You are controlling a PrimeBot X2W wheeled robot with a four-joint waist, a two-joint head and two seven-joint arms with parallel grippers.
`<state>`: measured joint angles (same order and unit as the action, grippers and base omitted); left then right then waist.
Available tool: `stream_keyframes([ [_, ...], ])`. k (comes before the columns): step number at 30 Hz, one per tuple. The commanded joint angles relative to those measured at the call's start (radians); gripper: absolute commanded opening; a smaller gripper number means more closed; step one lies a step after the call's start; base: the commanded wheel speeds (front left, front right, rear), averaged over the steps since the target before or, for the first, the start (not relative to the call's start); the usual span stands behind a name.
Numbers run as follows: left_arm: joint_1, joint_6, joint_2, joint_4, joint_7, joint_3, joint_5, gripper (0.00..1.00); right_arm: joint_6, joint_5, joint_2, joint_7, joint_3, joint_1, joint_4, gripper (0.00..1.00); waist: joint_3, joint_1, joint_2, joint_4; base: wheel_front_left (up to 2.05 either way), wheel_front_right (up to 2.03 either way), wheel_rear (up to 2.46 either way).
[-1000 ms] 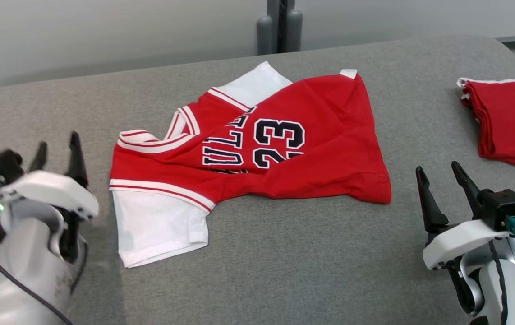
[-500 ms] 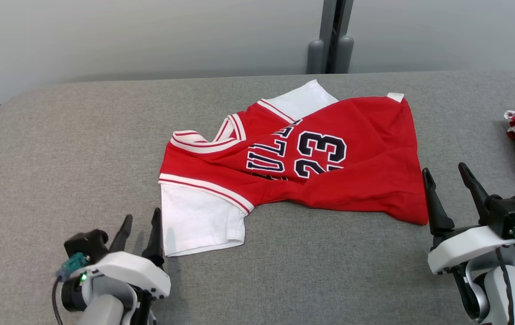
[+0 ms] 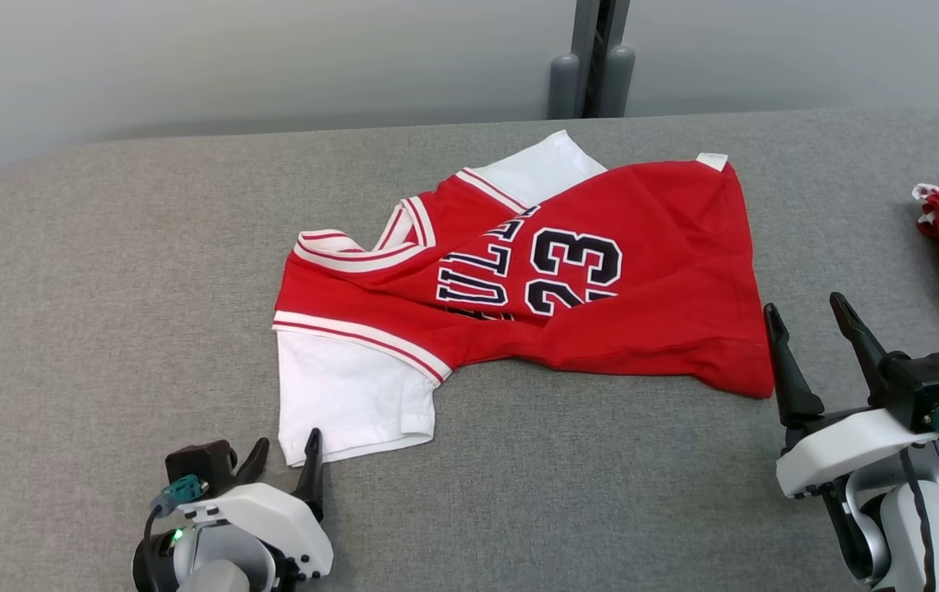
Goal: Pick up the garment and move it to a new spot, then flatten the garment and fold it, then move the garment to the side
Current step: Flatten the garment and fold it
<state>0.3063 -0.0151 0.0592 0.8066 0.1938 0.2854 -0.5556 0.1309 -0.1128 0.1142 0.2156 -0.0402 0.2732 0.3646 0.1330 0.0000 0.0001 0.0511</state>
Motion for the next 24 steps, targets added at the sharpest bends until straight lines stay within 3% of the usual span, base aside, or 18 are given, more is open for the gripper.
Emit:
stream_keyframes([
  [1,0.018,-0.007,0.007,0.012,-0.007,0.0,-0.001,1.0,0.0,0.0,0.006,-0.001,0.002,-0.005,-0.005,1.0,0.005,0.0,-0.0001,-0.006,0.0,0.0,0.0],
  [9,0.042,0.001,0.005,0.07,-0.022,0.003,-0.019,0.98,0.0,0.007,0.004,0.003,0.008,0.001,0.004,1.0,0.013,0.0,-0.0001,-0.017,0.0,0.0,0.0],
  [10,0.042,0.007,0.004,0.075,-0.028,0.007,-0.021,0.49,0.0,0.008,0.003,0.004,0.009,0.001,0.006,1.0,0.013,0.0,-0.0001,-0.017,0.0,0.0,0.0],
  [11,0.043,0.013,0.003,0.079,-0.031,0.01,-0.023,0.18,0.0,0.007,0.003,0.004,0.011,0.002,0.008,1.0,0.012,0.0,-0.0001,-0.017,0.0,0.0,0.0],
  [12,0.044,0.021,0.003,0.079,-0.025,0.011,-0.025,0.05,0.0,0.008,0.002,0.003,0.012,0.001,0.01,1.0,0.011,0.0,-0.0001,-0.016,0.0,0.0,0.0],
  [13,0.047,0.031,0.001,0.074,-0.016,0.014,-0.026,0.0,0.0,0.009,0.001,0.003,0.013,0.001,0.013,1.0,0.011,0.0,-0.0001,-0.015,0.0,0.0,0.0],
  [18,0.069,0.051,0.01,0.051,0.017,0.009,-0.029,0.0,0.0,0.0,-0.003,-0.006,0.034,-0.006,0.035,1.0,0.003,0.0,-0.0001,-0.003,0.0,0.0,0.0],
  [24,0.063,0.04,0.012,-0.005,0.053,-0.015,-0.035,0.0,0.0,-0.049,-0.02,-0.019,0.064,-0.011,0.094,1.0,-0.011,0.0,-0.0001,0.014,0.0,0.0,0.0],
])
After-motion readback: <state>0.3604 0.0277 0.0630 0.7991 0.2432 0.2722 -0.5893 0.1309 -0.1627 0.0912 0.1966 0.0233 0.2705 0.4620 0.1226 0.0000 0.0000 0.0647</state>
